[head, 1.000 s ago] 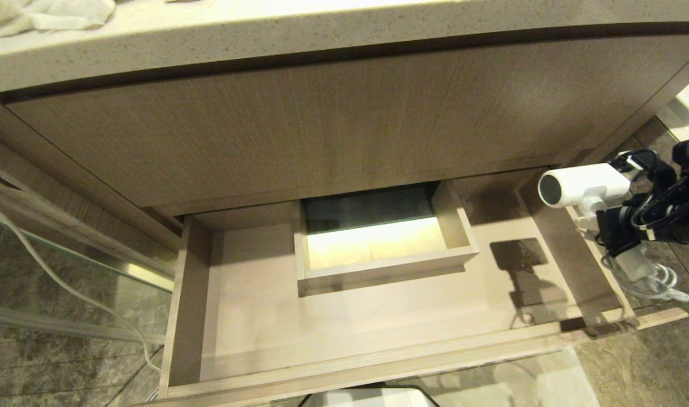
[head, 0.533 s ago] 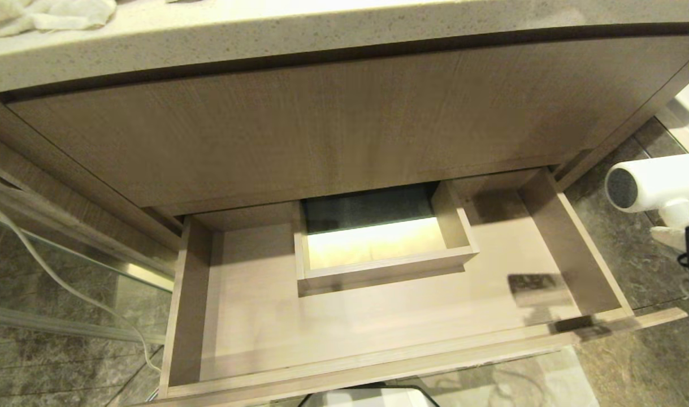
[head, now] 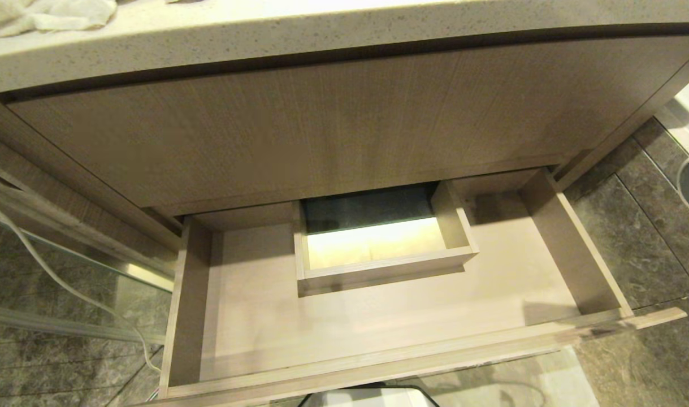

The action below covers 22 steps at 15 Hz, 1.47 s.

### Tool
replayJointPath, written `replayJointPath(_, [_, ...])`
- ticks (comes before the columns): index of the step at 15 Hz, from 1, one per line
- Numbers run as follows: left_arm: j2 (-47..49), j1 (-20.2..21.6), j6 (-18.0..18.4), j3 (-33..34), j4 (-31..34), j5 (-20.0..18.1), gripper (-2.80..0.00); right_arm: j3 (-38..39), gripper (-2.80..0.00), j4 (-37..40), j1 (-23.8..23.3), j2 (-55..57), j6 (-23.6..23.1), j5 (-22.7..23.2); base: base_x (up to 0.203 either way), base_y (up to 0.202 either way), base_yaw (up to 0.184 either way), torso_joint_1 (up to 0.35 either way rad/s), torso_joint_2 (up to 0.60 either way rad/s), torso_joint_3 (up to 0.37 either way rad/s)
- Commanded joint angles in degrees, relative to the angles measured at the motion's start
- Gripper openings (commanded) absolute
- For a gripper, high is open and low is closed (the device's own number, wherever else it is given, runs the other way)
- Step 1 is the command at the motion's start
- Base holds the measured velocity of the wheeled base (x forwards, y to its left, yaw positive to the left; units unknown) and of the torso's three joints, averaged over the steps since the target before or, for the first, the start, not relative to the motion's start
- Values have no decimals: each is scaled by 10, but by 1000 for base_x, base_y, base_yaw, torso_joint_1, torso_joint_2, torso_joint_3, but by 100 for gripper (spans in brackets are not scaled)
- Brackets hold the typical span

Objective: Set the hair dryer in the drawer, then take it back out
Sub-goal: Place it on the countertop

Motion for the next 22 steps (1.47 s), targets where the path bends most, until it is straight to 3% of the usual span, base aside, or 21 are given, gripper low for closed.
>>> replayJointPath(1, [0,0,0,1,0,0,-280,5,-280,7,-1,-46,-5,1,0,0,0,0,0,0])
replayJointPath(8, [0,0,0,1,0,0,-280,-8,-280,118,0,-122,-15,1,0,0,0,0,0,0])
replayJointPath(22, [0,0,0,1,0,0,-280,-10,-280,114,-1,-138,-16,1,0,0,0,17,-32,-12])
